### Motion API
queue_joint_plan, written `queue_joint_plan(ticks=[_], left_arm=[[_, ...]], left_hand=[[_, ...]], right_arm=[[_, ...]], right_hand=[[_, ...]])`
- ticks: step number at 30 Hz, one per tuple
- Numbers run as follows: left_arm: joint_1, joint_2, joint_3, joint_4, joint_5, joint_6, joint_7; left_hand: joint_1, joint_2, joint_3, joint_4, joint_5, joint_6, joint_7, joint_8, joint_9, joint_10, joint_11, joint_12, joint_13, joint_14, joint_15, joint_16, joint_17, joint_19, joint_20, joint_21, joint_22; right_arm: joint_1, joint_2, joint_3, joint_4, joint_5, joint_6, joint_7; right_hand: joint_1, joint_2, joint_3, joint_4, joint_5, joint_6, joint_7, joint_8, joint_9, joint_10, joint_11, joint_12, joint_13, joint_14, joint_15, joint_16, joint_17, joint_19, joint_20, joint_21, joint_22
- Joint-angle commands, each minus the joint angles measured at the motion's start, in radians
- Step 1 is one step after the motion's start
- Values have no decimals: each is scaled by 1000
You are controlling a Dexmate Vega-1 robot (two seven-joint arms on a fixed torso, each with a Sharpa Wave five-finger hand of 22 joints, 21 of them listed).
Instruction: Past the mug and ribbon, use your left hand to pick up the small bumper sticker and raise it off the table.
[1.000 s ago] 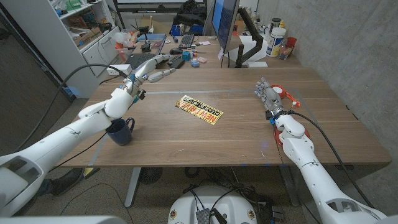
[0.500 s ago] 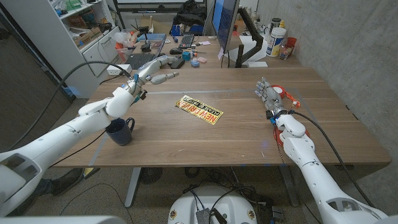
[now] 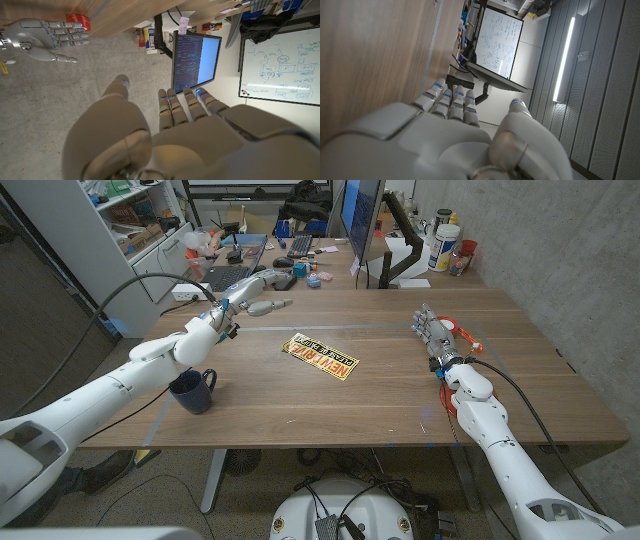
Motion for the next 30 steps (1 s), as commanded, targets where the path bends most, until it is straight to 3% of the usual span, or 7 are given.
queue_joint_plan(ticks=[1,19,30], left_arm=[[-30,10,27,-8,84,4,8],[-64,1,72,54,163,-61,64],[-85,11,96,39,216,-53,41]], left_hand=[[23,-4,0,-13,8,7,-13,2,2,15,-11,3,4,14,-90,-1,-1,18,-8,10,3],[24,-15,-14,-13,9,20,-48,1,3,31,-35,-2,4,36,-110,1,2,42,-12,13,4],[35,-19,-18,-18,8,12,-67,-4,4,29,-44,-8,4,27,-107,-6,2,51,-4,13,4]], right_arm=[[1,2,2,8,3,9,2],[6,3,-1,10,-1,3,-1],[16,8,-3,23,-2,10,5]], right_hand=[[-3,10,3,-7,6,8,3,4,4,6,0,3,5,10,0,5,6,3,8,6,4],[-4,10,2,-8,6,8,3,4,4,6,0,3,5,11,0,6,6,3,8,6,4],[-5,11,2,-9,6,8,3,4,4,4,0,2,5,10,0,6,6,3,8,6,4]])
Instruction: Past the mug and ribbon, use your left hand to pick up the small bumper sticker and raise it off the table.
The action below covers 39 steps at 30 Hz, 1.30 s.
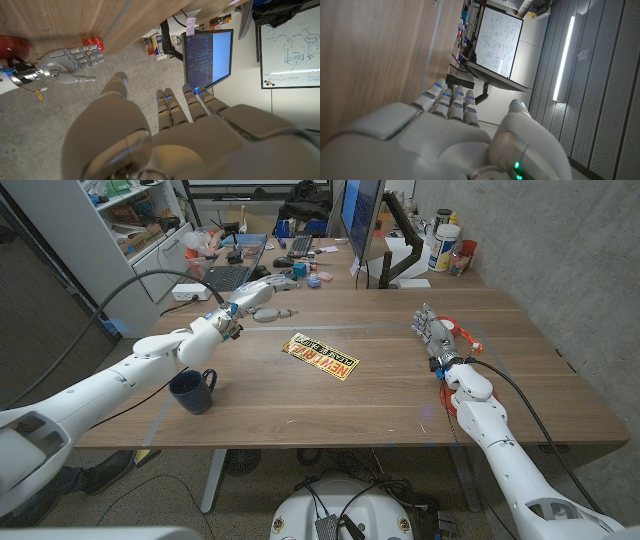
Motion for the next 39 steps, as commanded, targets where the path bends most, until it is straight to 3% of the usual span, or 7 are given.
queue_joint_plan(ticks=[1,8,13,19,39], left_arm=[[-25,9,29,-11,65,3,-17],[-43,8,41,-44,115,42,-44],[-61,-2,58,-43,146,56,-51],[-76,-15,75,-31,166,63,-44],[-121,-9,116,-18,204,0,-52]], left_hand=[[16,-7,-3,-2,2,2,-14,-4,4,2,-11,-2,4,-4,-101,-6,2,12,-2,5,4],[41,-11,-8,-13,2,31,-58,3,4,17,-30,-4,4,-9,-50,-8,3,23,58,3,5],[55,-16,-12,-19,2,44,-78,5,4,26,-35,-5,3,-11,-44,-8,3,25,102,3,7],[72,-22,-16,-25,2,64,-104,10,4,50,-37,-1,3,-6,-45,-6,4,10,127,-4,8],[91,-25,-21,-29,1,84,-113,11,3,65,-41,-5,1,-6,-53,-6,5,-4,141,-8,9]], right_arm=[[10,5,-3,12,-3,5,4],[8,8,1,19,1,13,6],[2,11,7,20,4,19,3],[-2,11,10,15,4,25,-3],[-8,13,12,-3,7,37,-22]], right_hand=[[2,4,4,-6,6,8,3,4,4,4,0,2,5,6,-4,6,6,3,8,6,4],[2,4,4,-7,6,8,4,4,4,6,-1,2,5,7,-3,6,6,3,8,6,4],[1,4,4,-7,6,7,3,3,4,6,-1,2,5,8,-2,6,6,2,8,6,4],[1,4,3,-8,6,7,3,3,4,6,0,3,5,7,-3,6,6,3,8,6,4],[-3,4,1,-8,6,8,3,4,4,8,2,3,5,7,-4,6,6,2,8,6,4]])
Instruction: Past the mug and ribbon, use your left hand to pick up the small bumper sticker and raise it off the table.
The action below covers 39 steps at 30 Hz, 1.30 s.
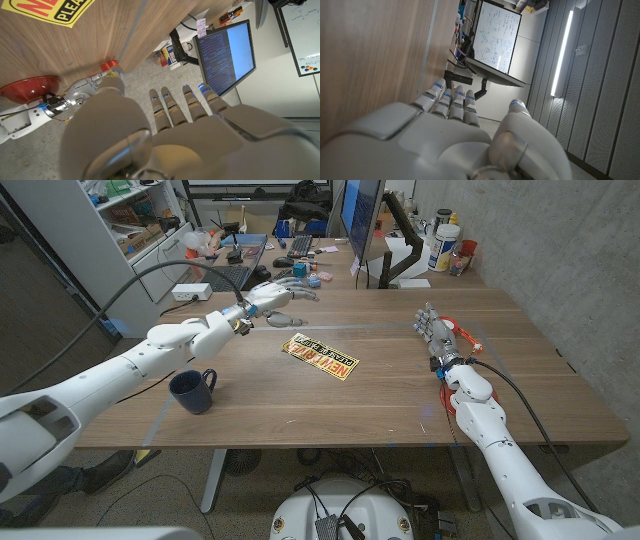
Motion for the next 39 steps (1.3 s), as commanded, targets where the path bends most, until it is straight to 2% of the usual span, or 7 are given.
queue_joint_plan(ticks=[1,23,39], left_arm=[[-21,9,23,1,27,-36,-14],[-24,36,29,-29,81,-34,-67],[-92,3,83,33,174,-63,-52]], left_hand=[[13,2,2,-6,1,9,-3,5,3,8,-1,-2,2,0,-53,-1,2,-4,13,-3,4],[30,1,-3,-8,-1,4,-4,-3,3,0,-1,-12,0,-14,-59,-4,4,-9,17,-3,4],[42,4,-8,-6,-3,-13,-4,-14,3,-18,-2,-20,0,-28,-74,-5,7,-17,18,-4,4]], right_arm=[[-7,1,2,-18,3,3,-15],[-4,10,0,-21,11,22,-34],[-21,14,1,-34,15,33,-59]], right_hand=[[-3,4,0,-8,6,8,3,4,4,8,0,3,5,7,-3,6,1,2,8,6,4],[-11,1,-4,-6,7,12,2,5,4,15,-1,6,6,15,-3,9,2,3,10,6,4],[-21,-2,-10,-3,7,15,1,6,4,21,0,8,6,19,-3,10,3,4,11,7,4]])
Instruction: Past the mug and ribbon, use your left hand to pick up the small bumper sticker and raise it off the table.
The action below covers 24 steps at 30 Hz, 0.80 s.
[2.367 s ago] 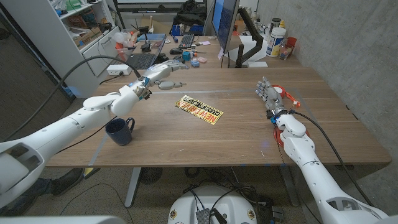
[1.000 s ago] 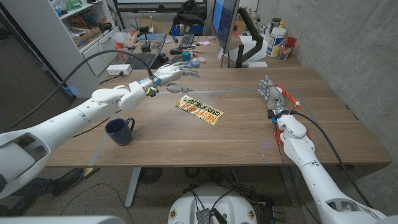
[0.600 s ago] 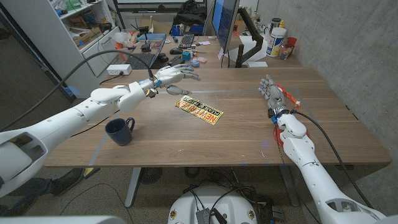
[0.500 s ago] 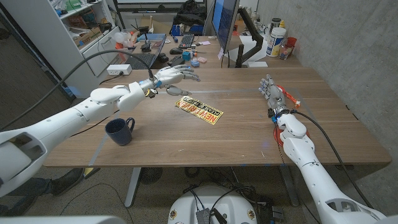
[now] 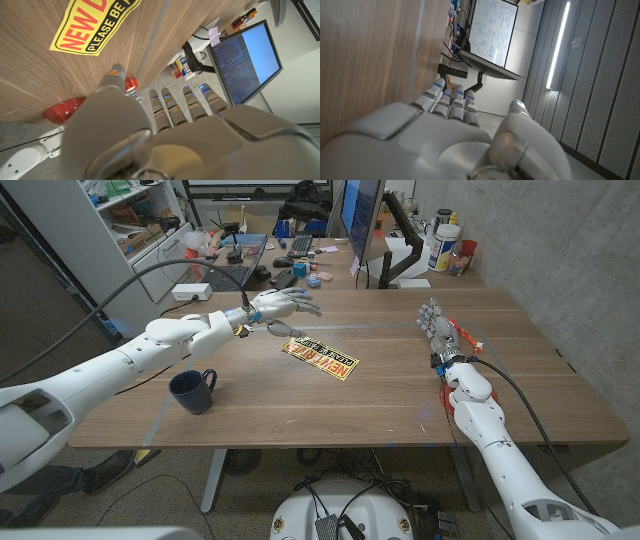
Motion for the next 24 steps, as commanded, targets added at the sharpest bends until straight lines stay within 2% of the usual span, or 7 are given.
queue_joint_plan(ticks=[1,24], left_arm=[[-49,-26,40,46,64,-22,15],[-76,-40,86,42,93,-36,12]], left_hand=[[13,0,-5,-2,-2,-10,3,-3,3,-6,0,-5,1,-9,-76,-5,2,-6,8,0,5],[26,6,-10,1,-4,-24,3,-10,4,-18,0,-7,2,-21,-83,-4,5,-11,7,1,5]], right_arm=[[-11,4,2,-6,5,12,-15],[9,6,3,22,19,39,-1]], right_hand=[[-4,-1,-7,2,7,9,-4,6,4,8,-4,6,6,8,-3,6,3,3,4,7,4],[-13,-5,-13,4,9,11,-4,6,4,10,-3,6,6,11,-3,6,3,4,4,6,4]])
